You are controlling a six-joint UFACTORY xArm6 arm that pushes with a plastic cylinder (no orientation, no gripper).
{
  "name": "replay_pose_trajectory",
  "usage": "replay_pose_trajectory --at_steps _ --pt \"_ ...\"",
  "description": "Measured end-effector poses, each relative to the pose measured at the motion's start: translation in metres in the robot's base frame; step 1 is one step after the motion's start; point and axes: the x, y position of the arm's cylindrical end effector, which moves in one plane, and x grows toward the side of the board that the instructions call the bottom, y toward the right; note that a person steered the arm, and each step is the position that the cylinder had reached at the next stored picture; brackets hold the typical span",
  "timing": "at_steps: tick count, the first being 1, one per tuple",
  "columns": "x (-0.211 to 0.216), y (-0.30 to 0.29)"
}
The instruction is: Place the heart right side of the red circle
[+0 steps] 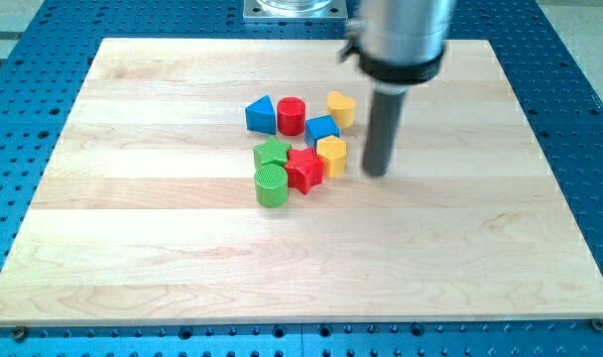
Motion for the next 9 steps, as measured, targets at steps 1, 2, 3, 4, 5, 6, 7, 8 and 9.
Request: replay_pose_trajectory --at_steps 1,2,3,4,5,6,7,8,9 --pt "-0.044 -0.011" --pt "-0.053 0.002" --pt "-0.076 -0.008" --pt "-0.073 -0.05" --pt "-0.071 -0.052" --pt "-0.072 -0.066" --pt "-0.087 -0.085" --pt "-0.091 -0.144" --pt "-0.091 -0.174"
